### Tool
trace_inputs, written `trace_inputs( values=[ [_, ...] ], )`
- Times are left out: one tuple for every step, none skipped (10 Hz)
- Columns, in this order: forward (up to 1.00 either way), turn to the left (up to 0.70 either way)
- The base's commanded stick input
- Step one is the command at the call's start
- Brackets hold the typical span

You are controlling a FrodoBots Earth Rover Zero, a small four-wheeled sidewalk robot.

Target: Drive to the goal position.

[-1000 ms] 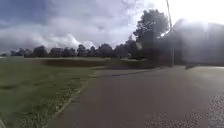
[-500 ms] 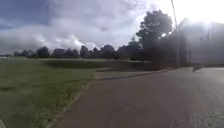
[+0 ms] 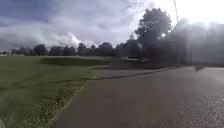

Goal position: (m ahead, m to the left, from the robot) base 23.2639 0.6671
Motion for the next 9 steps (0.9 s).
trace_inputs(
  values=[
    [0.70, -0.25],
    [0.70, -0.24],
    [0.70, -0.12],
    [0.70, -0.03],
    [0.70, 0.00],
    [0.70, 0.00],
    [0.70, 0.00],
    [0.70, -0.02],
    [0.70, -0.04]
  ],
)
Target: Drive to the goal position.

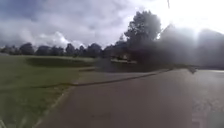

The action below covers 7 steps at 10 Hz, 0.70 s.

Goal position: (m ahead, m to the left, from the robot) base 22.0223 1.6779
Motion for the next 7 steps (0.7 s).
trace_inputs(
  values=[
    [0.70, -0.16],
    [0.70, -0.20],
    [0.70, -0.24],
    [0.70, -0.23],
    [0.70, -0.23],
    [0.70, -0.22],
    [0.70, -0.21]
  ],
)
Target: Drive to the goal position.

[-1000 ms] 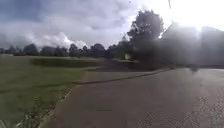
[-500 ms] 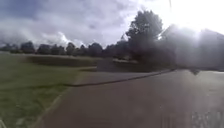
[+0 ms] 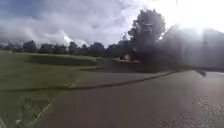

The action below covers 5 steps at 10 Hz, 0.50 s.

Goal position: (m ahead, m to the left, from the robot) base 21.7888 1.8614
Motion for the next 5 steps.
trace_inputs(
  values=[
    [0.70, 0.00],
    [0.70, 0.00],
    [0.70, 0.00],
    [0.70, 0.00],
    [0.70, 0.00]
  ],
)
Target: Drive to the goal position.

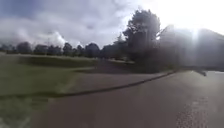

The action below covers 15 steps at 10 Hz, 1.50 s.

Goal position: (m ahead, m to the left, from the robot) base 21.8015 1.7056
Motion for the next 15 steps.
trace_inputs(
  values=[
    [0.70, 0.00],
    [0.70, 0.00],
    [0.70, 0.00],
    [0.70, 0.00],
    [0.70, 0.00],
    [0.70, 0.00],
    [0.70, 0.00],
    [0.70, -0.02],
    [0.70, -0.02],
    [0.70, -0.03],
    [0.70, -0.04],
    [0.70, -0.03],
    [0.70, 0.00],
    [0.70, 0.00],
    [0.70, 0.00]
  ],
)
